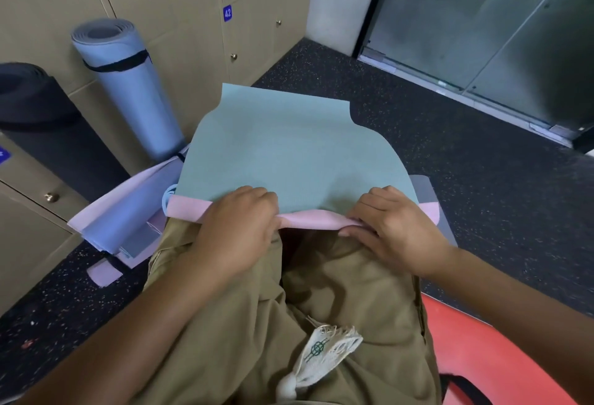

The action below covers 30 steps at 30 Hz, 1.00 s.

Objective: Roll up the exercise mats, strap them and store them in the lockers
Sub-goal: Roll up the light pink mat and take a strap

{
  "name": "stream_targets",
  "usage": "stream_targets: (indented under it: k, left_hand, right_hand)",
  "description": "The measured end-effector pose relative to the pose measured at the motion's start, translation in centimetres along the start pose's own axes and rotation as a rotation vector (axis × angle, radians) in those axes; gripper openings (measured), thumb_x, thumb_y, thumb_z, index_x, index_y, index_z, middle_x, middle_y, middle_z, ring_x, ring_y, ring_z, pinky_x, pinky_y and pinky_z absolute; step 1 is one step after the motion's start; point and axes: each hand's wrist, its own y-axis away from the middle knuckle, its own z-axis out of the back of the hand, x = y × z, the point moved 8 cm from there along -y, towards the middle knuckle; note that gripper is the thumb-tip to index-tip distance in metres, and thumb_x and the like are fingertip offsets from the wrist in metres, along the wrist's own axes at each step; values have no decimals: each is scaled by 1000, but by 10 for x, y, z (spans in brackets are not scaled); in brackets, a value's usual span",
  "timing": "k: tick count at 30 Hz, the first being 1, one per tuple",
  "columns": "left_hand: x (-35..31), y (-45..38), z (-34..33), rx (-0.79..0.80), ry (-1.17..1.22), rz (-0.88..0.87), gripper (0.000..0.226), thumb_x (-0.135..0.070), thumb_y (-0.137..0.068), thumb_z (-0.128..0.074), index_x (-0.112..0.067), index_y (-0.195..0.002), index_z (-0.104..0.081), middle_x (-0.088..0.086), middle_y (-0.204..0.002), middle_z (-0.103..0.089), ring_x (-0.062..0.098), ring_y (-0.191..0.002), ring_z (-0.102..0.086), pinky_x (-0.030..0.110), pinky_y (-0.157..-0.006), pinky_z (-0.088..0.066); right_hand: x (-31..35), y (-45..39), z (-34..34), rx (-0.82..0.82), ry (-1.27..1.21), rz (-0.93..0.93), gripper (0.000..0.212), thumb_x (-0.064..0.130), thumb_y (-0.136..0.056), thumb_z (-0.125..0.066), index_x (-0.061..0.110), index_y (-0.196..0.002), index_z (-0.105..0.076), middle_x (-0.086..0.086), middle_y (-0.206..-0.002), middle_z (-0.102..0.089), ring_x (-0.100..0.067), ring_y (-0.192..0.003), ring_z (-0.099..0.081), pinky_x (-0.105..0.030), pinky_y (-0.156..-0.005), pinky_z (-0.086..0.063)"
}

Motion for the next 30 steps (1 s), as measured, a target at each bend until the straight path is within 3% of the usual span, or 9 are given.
stream_targets:
  k: [3, 7, 10, 17, 21, 24, 27, 30]
  left_hand:
    - [14, -14, -6, 184, 88, 77, 20, -37, -99, -61, -21, -87, -65, -1, -89, -64, 25, -88, -60, 43, -80, -48]
    - [18, -32, -18, 364, 140, 75, 27, -38, -100, -62, -24, -77, -59, 0, -82, -62, 23, -80, -58, 36, -69, -43]
    - [27, -37, -22, 394, 249, 61, 30, -41, -97, -67, -25, -72, -59, -4, -77, -63, 18, -75, -57, 34, -67, -40]
    - [34, -54, -26, 519, 636, 22, 31, -45, -89, -74, -16, -79, -76, -11, -66, -58, 8, -63, -47, 30, -66, -34]
    - [30, -70, -35, 727, 527, -3, 37, -38, -98, -69, -17, -68, -71, -21, -60, -54, 1, -58, -45, 25, -64, -33]
    - [25, -79, -40, 952, 424, -6, 41, -50, -92, -70, -22, -63, -71, -15, -64, -55, 9, -62, -46, 29, -67, -35]
    - [23, -88, -44, 1084, 317, 9, 50, -56, -84, -68, -7, -94, -76, 0, -82, -67, 19, -74, -55, 31, -74, -44]
    - [16, -93, -45, 1157, 217, -17, 42, -43, -101, -61, -2, -107, -72, 7, -93, -70, 23, -82, -59, 35, -80, -49]
  right_hand:
    - [0, -1, -3, -1, 7, -60, 35, 41, -101, -56, 12, -85, -65, -1, -78, -58, -25, -73, -52, -38, -68, -42]
    - [-9, 0, -5, 0, -69, -171, 35, 42, -102, -51, 14, -87, -65, 1, -78, -58, -22, -73, -52, -35, -68, -42]
    - [-16, -1, -7, 24, -116, -241, 38, 47, -102, -47, 18, -87, -66, 5, -78, -59, -18, -74, -54, -35, -66, -45]
    - [-44, -7, -11, 122, -455, -441, 25, 46, -91, -72, 26, -76, -69, 12, -74, -63, -10, -72, -58, -24, -64, -41]
    - [-49, -5, -14, 105, -519, -509, 32, 51, -83, -78, 25, -69, -66, 7, -70, -62, -14, -65, -55, -27, -59, -40]
    - [-51, -7, -16, 112, -491, -523, 39, 55, -82, -77, 21, -68, -63, 4, -65, -59, -13, -60, -50, -29, -57, -36]
    - [-61, -7, -15, 109, -503, -606, 47, 62, -74, -79, 23, -64, -56, 6, -58, -49, -9, -54, -40, -29, -54, -30]
    - [-68, -8, -17, 121, -522, -654, 59, 83, -58, -73, 28, -61, -52, 9, -54, -41, -10, -54, -34, -34, -54, -27]
